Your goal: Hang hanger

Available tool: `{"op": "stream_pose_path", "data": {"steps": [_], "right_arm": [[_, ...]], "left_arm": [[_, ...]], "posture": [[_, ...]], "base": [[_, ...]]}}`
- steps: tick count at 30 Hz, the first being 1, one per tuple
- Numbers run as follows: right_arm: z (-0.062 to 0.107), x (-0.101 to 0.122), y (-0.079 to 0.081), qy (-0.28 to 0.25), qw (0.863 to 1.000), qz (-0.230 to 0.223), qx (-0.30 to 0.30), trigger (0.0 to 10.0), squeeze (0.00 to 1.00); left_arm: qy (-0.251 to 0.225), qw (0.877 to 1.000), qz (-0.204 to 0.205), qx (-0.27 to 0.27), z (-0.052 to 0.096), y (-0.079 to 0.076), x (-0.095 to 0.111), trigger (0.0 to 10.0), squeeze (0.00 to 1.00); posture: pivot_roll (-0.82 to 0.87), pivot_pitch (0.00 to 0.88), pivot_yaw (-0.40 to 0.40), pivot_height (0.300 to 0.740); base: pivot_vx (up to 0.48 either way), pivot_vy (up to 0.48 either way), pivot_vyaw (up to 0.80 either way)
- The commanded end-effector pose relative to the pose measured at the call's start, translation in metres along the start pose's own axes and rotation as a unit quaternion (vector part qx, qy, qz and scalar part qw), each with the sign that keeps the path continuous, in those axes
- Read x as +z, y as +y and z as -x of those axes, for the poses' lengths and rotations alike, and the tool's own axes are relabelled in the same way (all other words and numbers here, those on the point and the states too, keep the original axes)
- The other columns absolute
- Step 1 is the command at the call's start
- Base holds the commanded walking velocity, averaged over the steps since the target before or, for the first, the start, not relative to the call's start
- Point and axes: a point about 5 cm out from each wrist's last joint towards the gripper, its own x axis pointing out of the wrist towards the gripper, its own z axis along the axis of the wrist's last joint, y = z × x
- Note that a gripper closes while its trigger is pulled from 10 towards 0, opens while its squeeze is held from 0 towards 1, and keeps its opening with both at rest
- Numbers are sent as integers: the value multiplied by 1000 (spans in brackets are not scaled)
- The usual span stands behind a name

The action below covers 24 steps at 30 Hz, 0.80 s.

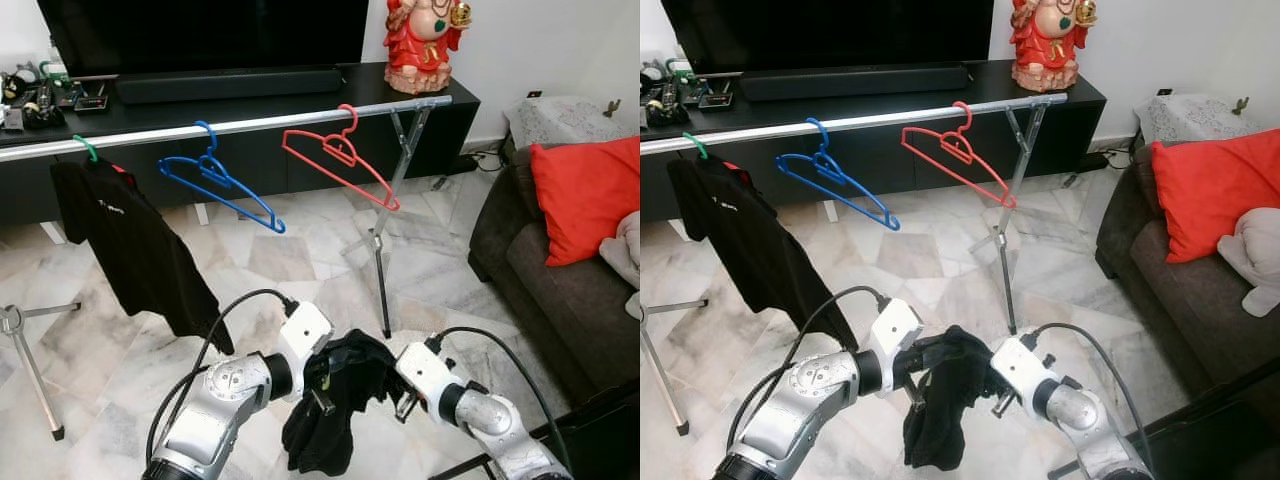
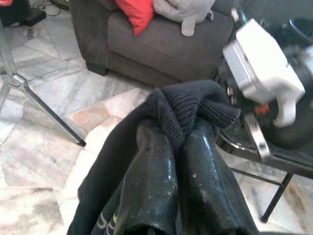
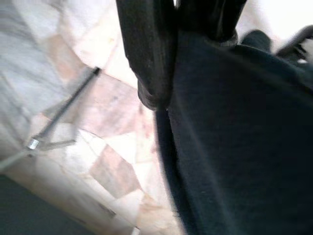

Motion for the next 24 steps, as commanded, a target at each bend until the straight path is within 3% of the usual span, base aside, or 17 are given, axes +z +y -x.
{"op": "stream_pose_path", "data": {"steps": [1, 13, 16, 17, 19, 20, 24], "right_arm": [[5, -10, -7, 33, 999, 9, -14, 0, 0], [8, -1, -26, 33, 997, 35, -52, 0, 0], [9, 1, -28, 32, 997, 40, -54, 0, 0], [9, 3, -31, 33, 997, 43, -58, 0, 0], [9, 4, -32, 33, 997, 44, -60, 0, 0], [10, 5, -33, 33, 997, 46, -59, 0, 0], [9, 7, -31, 31, 997, 49, -56, 0, 0]], "left_arm": [[3, 1000, -7, -11, 4, -1, 0, 0, 0], [62, 996, -25, -59, 12, -6, -16, 0, 0], [75, 995, -37, -58, 12, -6, -19, 706, 0], [94, 993, -58, -41, 13, -1, -23, 3804, 0], [102, 992, -67, -31, 14, 2, -25, 3804, 0], [106, 992, -74, -2, 14, 9, -26, 10000, 0], [96, 992, -80, 32, 14, 17, -25, 10000, 0]], "posture": [[-67, 139, -34, 740], [-71, 133, -34, 740], [-71, 131, -37, 740], [-75, 132, -38, 740], [-75, 132, -38, 740], [-75, 134, -40, 740], [-74, 136, -41, 740]], "base": [[0, 0, 0], [0, 0, 0], [0, 0, 0], [0, 0, 0], [0, 0, 0], [0, 0, 0], [0, 0, 0]]}}
